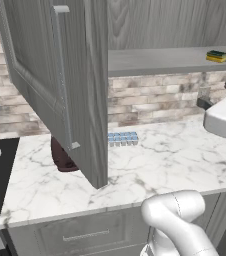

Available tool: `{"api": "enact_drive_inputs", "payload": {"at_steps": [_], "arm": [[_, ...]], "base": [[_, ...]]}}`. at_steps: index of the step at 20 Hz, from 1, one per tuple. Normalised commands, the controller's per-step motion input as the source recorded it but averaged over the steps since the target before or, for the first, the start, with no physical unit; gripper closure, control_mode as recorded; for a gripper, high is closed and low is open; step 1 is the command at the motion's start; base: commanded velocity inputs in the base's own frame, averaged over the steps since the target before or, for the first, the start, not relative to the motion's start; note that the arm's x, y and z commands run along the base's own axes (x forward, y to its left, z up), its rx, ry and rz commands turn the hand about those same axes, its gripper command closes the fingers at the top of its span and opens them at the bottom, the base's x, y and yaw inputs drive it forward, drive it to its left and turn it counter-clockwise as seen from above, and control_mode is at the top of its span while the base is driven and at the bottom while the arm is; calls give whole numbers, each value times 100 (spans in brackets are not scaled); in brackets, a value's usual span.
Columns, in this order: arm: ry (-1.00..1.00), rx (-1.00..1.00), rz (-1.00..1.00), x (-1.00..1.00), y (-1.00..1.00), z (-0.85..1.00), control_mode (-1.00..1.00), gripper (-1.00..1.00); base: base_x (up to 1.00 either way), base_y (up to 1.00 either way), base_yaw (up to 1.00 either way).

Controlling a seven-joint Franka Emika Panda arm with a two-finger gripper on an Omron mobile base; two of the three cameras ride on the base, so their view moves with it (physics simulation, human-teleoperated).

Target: Pick the spray and sponge from the cabinet and place them on the counter.

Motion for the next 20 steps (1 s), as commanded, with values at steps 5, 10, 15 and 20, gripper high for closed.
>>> {"api": "enact_drive_inputs", "payload": {"at_steps": [5,10,15,20], "arm": [[-4,-1,4,12,-5,0,-100,-100],[-21,-2,1,0,0,0,-100,-100],[-6,6,-7,2,0,0,-100,-100],[9,12,-3,13,0,15,-100,-100]], "base": [[0,0,0],[0,0,0],[0,0,0],[0,0,0]]}}
